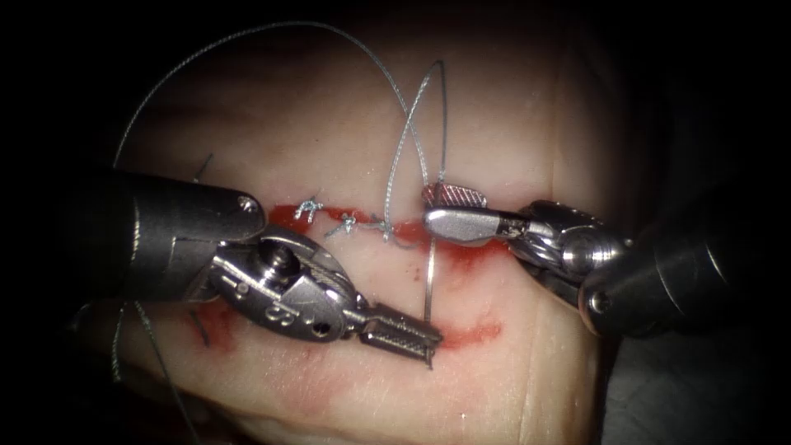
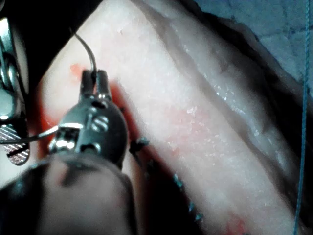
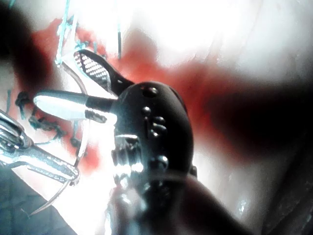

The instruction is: Wound Closure

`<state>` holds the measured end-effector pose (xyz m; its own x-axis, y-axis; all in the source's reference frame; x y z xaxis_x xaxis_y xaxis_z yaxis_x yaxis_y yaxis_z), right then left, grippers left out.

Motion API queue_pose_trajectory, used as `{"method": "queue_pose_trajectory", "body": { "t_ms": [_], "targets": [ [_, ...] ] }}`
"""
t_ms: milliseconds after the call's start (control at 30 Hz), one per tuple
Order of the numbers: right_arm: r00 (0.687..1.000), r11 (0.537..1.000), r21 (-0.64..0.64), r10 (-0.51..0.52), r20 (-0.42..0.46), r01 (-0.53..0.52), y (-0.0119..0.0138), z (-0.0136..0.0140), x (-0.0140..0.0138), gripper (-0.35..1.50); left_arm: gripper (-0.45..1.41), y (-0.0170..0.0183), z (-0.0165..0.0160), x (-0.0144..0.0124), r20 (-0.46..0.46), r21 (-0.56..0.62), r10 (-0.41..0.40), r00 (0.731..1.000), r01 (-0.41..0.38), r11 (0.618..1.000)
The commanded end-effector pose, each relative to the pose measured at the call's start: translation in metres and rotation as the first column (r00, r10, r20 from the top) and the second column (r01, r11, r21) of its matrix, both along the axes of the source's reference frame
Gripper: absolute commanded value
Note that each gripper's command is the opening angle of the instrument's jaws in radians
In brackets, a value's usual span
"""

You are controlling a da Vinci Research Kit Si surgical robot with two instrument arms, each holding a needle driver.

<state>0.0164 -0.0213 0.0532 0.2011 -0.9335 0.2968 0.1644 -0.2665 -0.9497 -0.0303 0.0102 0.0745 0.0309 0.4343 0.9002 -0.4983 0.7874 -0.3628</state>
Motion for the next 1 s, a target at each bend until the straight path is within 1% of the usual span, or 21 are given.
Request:
{"method": "queue_pose_trajectory", "body": {
  "t_ms": [33, 233, 267, 300, 333, 367, 400, 433, 467, 533, 567, 667, 700, 733, 767, 800, 833, 867, 900, 967, 1000],
  "targets": [
    [1.0, 1.0, -0.003, -0.001, -0.002, 0.001, -0.0002, 0.0006, 0.0009, 0.93, -0.45, 0.0001, 0.0005, -0.0005, 0.001, -0.001, -0.001, 1.0, 0.001, 1.0],
    [0.999, 1.0, 0.003, -0.027, 0.028, 0.027, -0.0005, 0.001, 0.0009, 0.84, -0.45, 0.0001, 0.0005, -0.0005, -0.006, -0.003, 0.005, 1.0, -0.005, 1.0],
    [0.999, 1.0, 0.002, -0.027, 0.028, 0.027, -0.0006, 0.001, 0.0009, 0.81, -0.45, 0.0001, 0.0005, -0.0005, -0.009, -0.003, 0.006, 1.0, -0.006, 1.0],
    [0.999, 1.0, 0.001, -0.03, 0.026, 0.03, -0.0006, 0.001, 0.0009, 0.73, -0.45, 0.0001, 0.0005, -0.0005, -0.008, -0.003, 0.007, 1.0, -0.007, 1.0],
    [0.999, 1.0, 0.001, -0.03, 0.026, 0.03, -0.0006, 0.001, 0.0009, 0.73, -0.45, 0.0001, 0.0005, -0.0005, -0.008, -0.003, 0.007, 1.0, -0.007, 1.0],
    [0.999, 1.0, 0.001, -0.03, 0.026, 0.03, -0.0006, 0.0011, 0.0009, 0.58, -0.45, 0.0001, 0.0005, -0.0005, -0.008, -0.003, 0.007, 1.0, -0.007, 1.0],
    [0.999, 0.999, 0.001, -0.033, 0.024, 0.033, -0.0006, 0.001, 0.0009, 0.32, -0.45, 0.0001, 0.0005, -0.0005, -0.008, -0.004, 0.007, 1.0, -0.007, 1.0],
    [0.999, 0.999, 0.001, -0.035, 0.023, 0.035, -0.0006, 0.0011, 0.0008, -0.18, -0.45, 0.0, 0.0005, -0.0005, -0.008, -0.004, 0.007, 1.0, -0.007, 1.0],
    [0.999, 0.999, 0.002, -0.035, 0.023, 0.035, -0.0005, 0.001, 0.0008, -0.35, -0.45, 0.0, 0.0005, -0.0005, -0.008, -0.004, 0.007, 1.0, -0.008, 1.0],
    [0.999, 1.0, 0.004, -0.03, 0.026, 0.03, -0.0003, 0.001, 0.0008, -0.35, -0.45, 0.0, 0.0005, -0.0005, -0.008, -0.005, 0.008, 1.0, -0.008, 1.0],
    [1.0, 1.0, 0.0, -0.017, 0.015, 0.017, -0.0002, 0.001, 0.0008, -0.35, -0.45, 0.0, 0.0005, -0.0006, -0.008, -0.004, 0.007, 1.0, -0.008, 1.0],
    [1.0, 1.0, 0.0, 0.001, 0.024, -0.001, -0.0002, 0.001, 0.0008, -0.35, -0.45, 0.0, 0.0005, -0.0005, -0.008, -0.004, 0.008, 1.0, -0.008, 1.0],
    [1.0, 1.0, 0.0, 0.004, 0.026, -0.004, -0.0002, 0.001, 0.0008, -0.35, -0.25, 0.0, 0.0005, -0.0005, -0.008, -0.004, 0.008, 1.0, -0.008, 1.0],
    [1.0, 1.0, 0.0, 0.008, 0.029, -0.008, -0.0002, 0.001, 0.0008, -0.35, 0.19, 0.0001, 0.0005, -0.0006, -0.032, 0.042, -0.006, 0.999, 0.008, 0.999],
    [0.999, 1.0, -0.005, 0.017, 0.038, -0.016, -0.0002, 0.001, 0.0007, -0.35, 0.47, 0.0003, 0.0004, -0.0006, -0.055, 0.082, -0.023, 0.998, 0.028, 0.996],
    [0.999, 1.0, -0.01, 0.018, 0.04, -0.017, -0.0002, 0.001, 0.0006, -0.35, 0.68, 0.0006, 0.0003, -0.0006, -0.071, 0.113, -0.034, 0.997, 0.042, 0.993],
    [0.999, 0.999, -0.034, 0.021, 0.047, -0.019, -0.0002, 0.001, 0.0004, -0.35, 0.76, 0.001, -0.0001, -0.0005, -0.097, 0.166, -0.048, 0.994, 0.064, 0.984],
    [0.998, 0.998, -0.05, 0.025, 0.052, -0.022, -0.0001, 0.001, 0.0003, -0.35, 0.74, 0.0014, -0.0004, -0.0003, -0.11, 0.217, -0.064, 0.992, 0.087, 0.972],
    [0.998, 0.996, -0.086, 0.034, 0.056, -0.029, 0.0, 0.001, 0.0, -0.35, 0.66, 0.0018, -0.0008, 0.0, -0.118, 0.265, -0.079, 0.99, 0.108, 0.958],
    [0.998, 0.989, -0.136, 0.056, 0.041, -0.05, 0.0004, 0.0009, -0.0005, -0.35, 0.69, 0.0032, -0.002, 0.0009, -0.151, 0.385, -0.126, 0.98, 0.176, 0.906],
    [0.997, 0.985, -0.16, 0.075, 0.031, -0.069, 0.0007, 0.0008, -0.0009, -0.35, 0.69, 0.0039, -0.0025, 0.0013, -0.174, 0.443, -0.145, 0.974, 0.209, 0.872]
  ]
}}
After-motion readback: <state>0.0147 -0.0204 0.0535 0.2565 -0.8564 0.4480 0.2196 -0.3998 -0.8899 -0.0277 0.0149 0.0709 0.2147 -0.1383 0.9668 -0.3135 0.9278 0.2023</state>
